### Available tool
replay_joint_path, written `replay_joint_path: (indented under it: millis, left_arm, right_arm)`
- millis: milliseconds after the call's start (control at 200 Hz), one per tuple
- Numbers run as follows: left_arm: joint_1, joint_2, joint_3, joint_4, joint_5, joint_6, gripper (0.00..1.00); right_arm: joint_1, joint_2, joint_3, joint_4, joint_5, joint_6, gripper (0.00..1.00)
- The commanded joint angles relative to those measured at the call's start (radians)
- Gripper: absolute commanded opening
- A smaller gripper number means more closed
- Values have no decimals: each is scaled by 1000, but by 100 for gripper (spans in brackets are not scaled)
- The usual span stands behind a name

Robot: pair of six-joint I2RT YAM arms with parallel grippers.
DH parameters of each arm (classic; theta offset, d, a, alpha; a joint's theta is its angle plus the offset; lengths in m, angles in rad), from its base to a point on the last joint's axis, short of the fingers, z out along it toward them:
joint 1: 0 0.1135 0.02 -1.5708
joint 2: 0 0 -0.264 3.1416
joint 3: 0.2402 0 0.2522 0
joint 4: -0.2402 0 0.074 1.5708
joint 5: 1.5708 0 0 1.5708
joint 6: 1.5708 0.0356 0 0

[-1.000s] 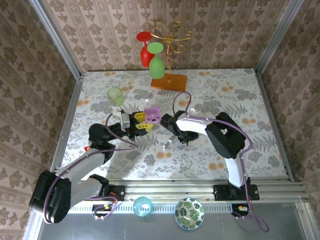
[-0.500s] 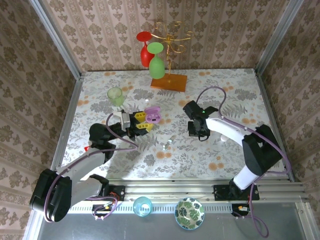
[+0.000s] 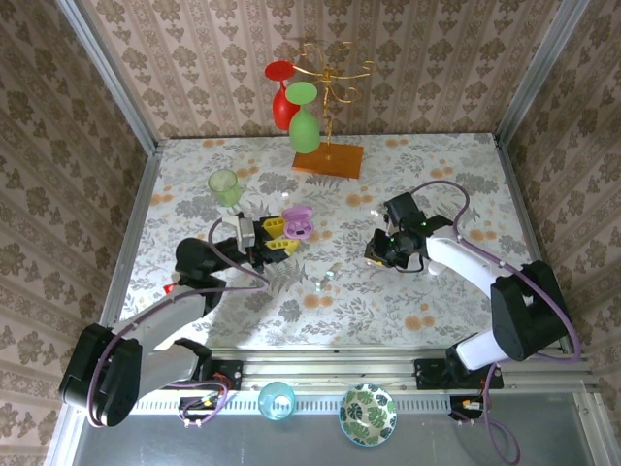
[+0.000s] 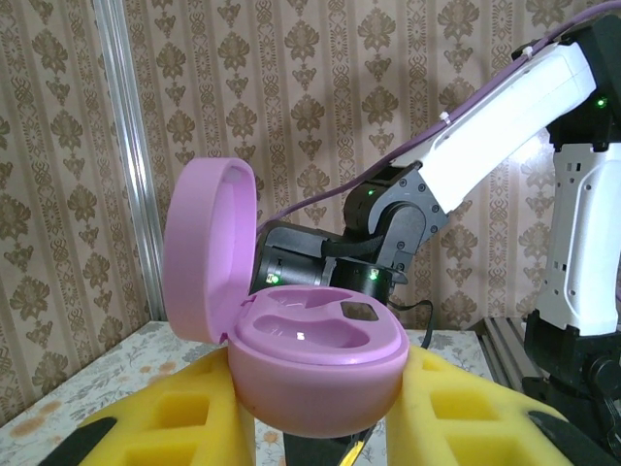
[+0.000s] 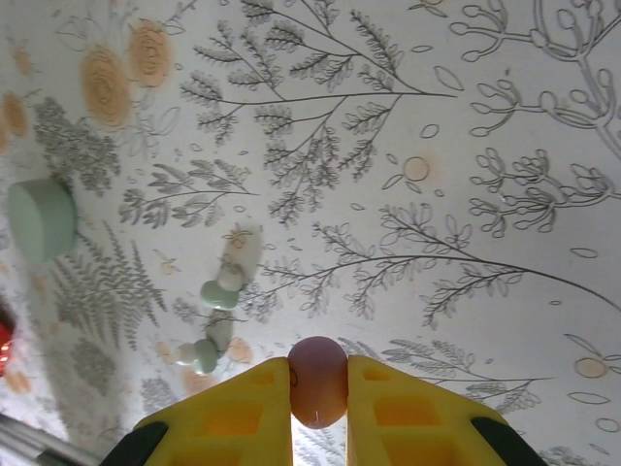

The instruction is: Insert the wireless bluetooth earbuds into the charging case

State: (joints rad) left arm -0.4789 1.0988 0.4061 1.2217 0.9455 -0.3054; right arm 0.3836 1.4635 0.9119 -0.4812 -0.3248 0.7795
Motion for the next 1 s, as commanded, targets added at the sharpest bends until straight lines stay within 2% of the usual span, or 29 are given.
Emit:
replay_joint_path:
  millis: [0, 285, 425, 750, 995]
  left_arm:
    - [-9, -1, 7, 47, 7, 6, 19]
    - [-10, 10, 8, 47, -1, 12, 19]
    - [-13, 21, 19, 49, 3, 11, 19]
    - [-17, 49, 24, 48, -6, 26, 19]
    - [-18, 91, 26, 52, -85, 71, 19]
  right_arm:
    - [-13, -29, -24, 45, -80, 43, 16]
    - [-36, -65, -87, 181, -158, 93, 15]
    - [-62, -113, -137, 275, -243, 167, 14]
    - [-67, -196, -139, 283, -275, 144, 15]
    - [-25, -321, -70, 274, -240, 139, 15]
